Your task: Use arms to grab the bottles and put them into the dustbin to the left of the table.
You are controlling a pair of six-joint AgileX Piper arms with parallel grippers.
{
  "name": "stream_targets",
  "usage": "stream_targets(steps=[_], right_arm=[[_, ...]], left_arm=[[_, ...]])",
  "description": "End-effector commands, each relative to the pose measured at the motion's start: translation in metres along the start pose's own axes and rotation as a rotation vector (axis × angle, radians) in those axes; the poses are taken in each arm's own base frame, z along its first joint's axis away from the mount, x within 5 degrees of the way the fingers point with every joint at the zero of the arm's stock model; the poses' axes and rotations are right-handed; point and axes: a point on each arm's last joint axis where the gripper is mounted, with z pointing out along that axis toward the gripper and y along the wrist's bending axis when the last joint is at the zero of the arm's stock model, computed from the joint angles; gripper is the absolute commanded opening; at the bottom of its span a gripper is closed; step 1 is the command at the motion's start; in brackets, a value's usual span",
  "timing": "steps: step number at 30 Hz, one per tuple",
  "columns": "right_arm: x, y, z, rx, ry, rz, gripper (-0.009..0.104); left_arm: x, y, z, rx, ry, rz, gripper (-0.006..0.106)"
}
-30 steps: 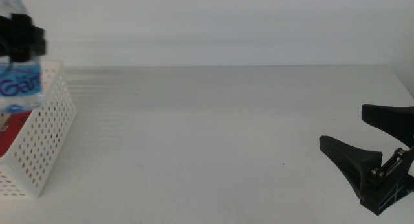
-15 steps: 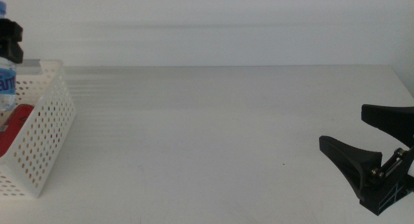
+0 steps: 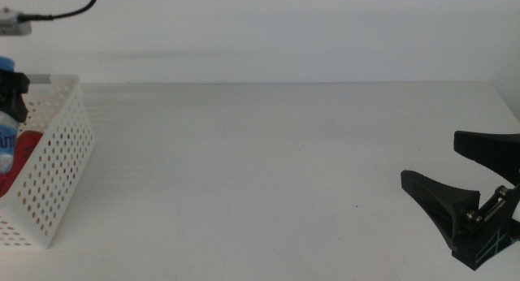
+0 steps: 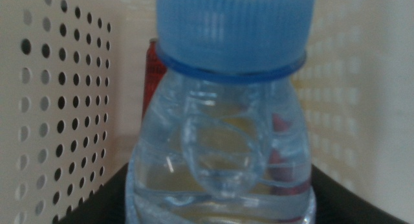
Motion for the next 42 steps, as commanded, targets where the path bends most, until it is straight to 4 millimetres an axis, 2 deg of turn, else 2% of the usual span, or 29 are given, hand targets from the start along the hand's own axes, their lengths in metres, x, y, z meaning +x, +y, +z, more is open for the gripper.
stream_targets(steps=[1,10,15,17,20,24,25,28,35,42], right_arm=[[-0.015,-0.001,-0.003,0.006,-0.103,-0.018,0.067],[-0.015,-0.001,-0.003,0.006,-0.103,-0.018,0.067],[-0.015,-0.001,-0.003,0.006,-0.103,-0.018,0.067],[-0.015,-0.001,-0.003,0.006,-0.103,-0.018,0.067],[-0.015,-0.001,-0.003,0.006,-0.103,-0.018,0.067],[-0.015,-0.001,-0.003,0.006,-0.103,-0.018,0.067],[-0.015,-0.001,-0.003,0.006,-0.103,-0.018,0.067],[-0.015,-0.001,-0.003,0.006,-0.103,-0.018,0.067],[-0.015,-0.001,-0.003,0.006,-0.103,-0.018,0.067],[-0.015,-0.001,-0.003,0.006,-0.103,-0.018,0.067]], left_arm=[[-0.012,0.004,-0.022,-0.027,-0.125,-0.002,-0.005],[-0.015,0.007,0.021,-0.009,-0.044,0.021,-0.004],[-0.014,0.008,0.033,-0.010,-0.012,0.032,0.004],[-0.014,0.008,0.036,-0.004,-0.007,0.035,0.011],[-0.014,0.007,0.037,0.004,-0.006,0.049,0.028],[-0.014,0.007,0.037,0.004,-0.006,0.049,0.059],[-0.014,0.007,0.036,0.001,-0.009,0.051,0.075],[-0.018,0.008,0.030,-0.002,-0.021,0.044,0.090],[-0.021,0.006,-0.001,0.006,-0.040,0.033,0.090],[-0.018,-0.008,-0.047,0.061,-0.139,-0.016,0.090]])
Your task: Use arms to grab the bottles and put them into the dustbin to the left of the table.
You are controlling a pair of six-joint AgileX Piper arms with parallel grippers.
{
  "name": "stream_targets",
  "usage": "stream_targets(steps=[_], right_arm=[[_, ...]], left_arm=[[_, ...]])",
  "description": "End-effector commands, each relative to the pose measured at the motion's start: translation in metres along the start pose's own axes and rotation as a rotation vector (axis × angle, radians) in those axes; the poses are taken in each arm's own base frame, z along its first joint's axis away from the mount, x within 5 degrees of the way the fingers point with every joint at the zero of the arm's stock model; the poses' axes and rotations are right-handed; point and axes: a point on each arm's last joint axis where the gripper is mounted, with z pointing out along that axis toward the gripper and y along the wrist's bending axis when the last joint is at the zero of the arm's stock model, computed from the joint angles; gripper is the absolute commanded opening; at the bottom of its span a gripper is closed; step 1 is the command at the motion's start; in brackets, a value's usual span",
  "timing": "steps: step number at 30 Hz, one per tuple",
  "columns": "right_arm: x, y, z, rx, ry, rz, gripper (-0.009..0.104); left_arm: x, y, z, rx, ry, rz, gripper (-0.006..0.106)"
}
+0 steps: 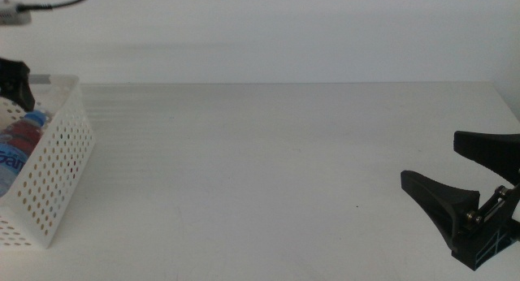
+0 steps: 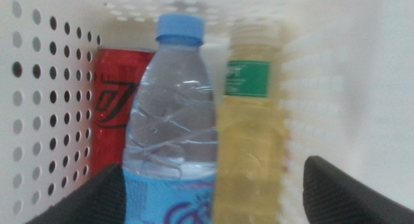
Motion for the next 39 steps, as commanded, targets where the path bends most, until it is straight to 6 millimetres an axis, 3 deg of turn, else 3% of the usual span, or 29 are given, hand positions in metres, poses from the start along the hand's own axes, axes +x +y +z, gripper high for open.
stream_targets(steps=[1,8,18,22,28,35,39], right_arm=[[-0.015,-0.001,-0.003,0.006,-0.103,-0.018,0.067],[-0.015,-0.001,-0.003,0.006,-0.103,-0.018,0.067],[-0.015,-0.001,-0.003,0.006,-0.103,-0.018,0.067],[-0.015,-0.001,-0.003,0.006,-0.103,-0.018,0.067],[-0.015,-0.001,-0.003,0.006,-0.103,-0.018,0.067],[-0.015,-0.001,-0.003,0.006,-0.103,-0.018,0.067],[-0.015,-0.001,-0.003,0.006,-0.103,-0.018,0.067]], left_arm=[[-0.005,-0.014,-0.051,0.019,-0.157,-0.005,0.090],[0.012,-0.058,-0.101,0.044,-0.309,0.084,0.090],[0.075,-0.101,-0.146,0.103,-0.522,0.129,0.084],[0.102,-0.107,-0.154,0.140,-0.534,0.137,0.081],[0.129,-0.113,-0.171,0.231,-0.582,0.108,0.080],[0.149,-0.120,-0.182,0.293,-0.621,0.167,0.080],[0.158,-0.136,-0.180,0.345,-0.687,0.235,0.080]])
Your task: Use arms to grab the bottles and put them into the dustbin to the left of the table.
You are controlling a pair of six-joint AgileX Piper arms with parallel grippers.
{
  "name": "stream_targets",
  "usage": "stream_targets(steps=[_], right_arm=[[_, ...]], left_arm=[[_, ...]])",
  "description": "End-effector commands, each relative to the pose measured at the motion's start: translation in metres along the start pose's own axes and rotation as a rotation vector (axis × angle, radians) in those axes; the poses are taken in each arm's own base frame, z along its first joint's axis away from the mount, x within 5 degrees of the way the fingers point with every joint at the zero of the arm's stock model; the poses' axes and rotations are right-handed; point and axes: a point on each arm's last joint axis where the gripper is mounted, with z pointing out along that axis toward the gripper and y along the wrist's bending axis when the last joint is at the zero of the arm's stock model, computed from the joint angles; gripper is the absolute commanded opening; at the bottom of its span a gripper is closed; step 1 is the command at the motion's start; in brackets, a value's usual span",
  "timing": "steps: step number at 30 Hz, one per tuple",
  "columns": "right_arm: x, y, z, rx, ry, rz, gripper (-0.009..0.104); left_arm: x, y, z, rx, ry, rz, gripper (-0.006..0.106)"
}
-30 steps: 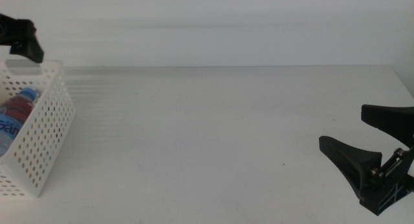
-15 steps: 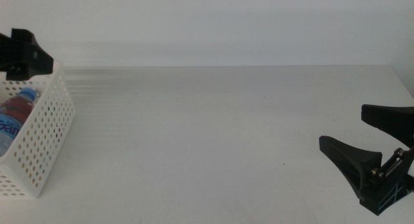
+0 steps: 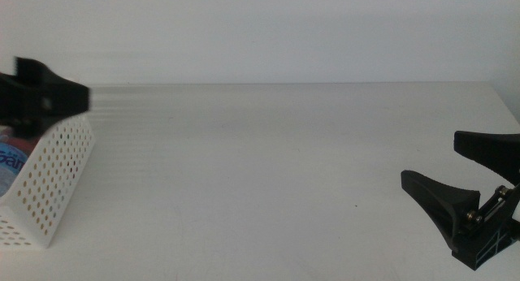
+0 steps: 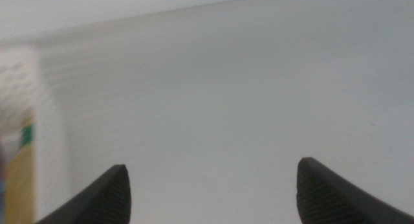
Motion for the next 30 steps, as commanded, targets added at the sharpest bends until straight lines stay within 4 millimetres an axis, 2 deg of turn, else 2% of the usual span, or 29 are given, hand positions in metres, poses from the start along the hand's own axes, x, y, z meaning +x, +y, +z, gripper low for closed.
stream_targets(steps=[1,5,11,22,30], right_arm=[[-0.015,-0.001,-0.003,0.006,-0.103,-0.018,0.067],[-0.015,-0.001,-0.003,0.006,-0.103,-0.018,0.067],[-0.015,-0.001,-0.003,0.006,-0.103,-0.018,0.067],[-0.015,-0.001,-0.003,0.006,-0.103,-0.018,0.067],[-0.015,-0.001,-0.003,0.006,-0.103,-0.018,0.067]], left_arm=[[-0.009,-0.013,-0.005,0.034,-0.153,0.039,0.080],[-0.002,-0.026,0.006,0.060,-0.243,0.099,0.080],[0.014,-0.035,0.016,0.078,-0.296,0.051,0.080],[0.056,-0.031,0.003,0.086,-0.436,0.024,0.080],[0.063,-0.030,-0.006,0.090,-0.483,0.023,0.080]])
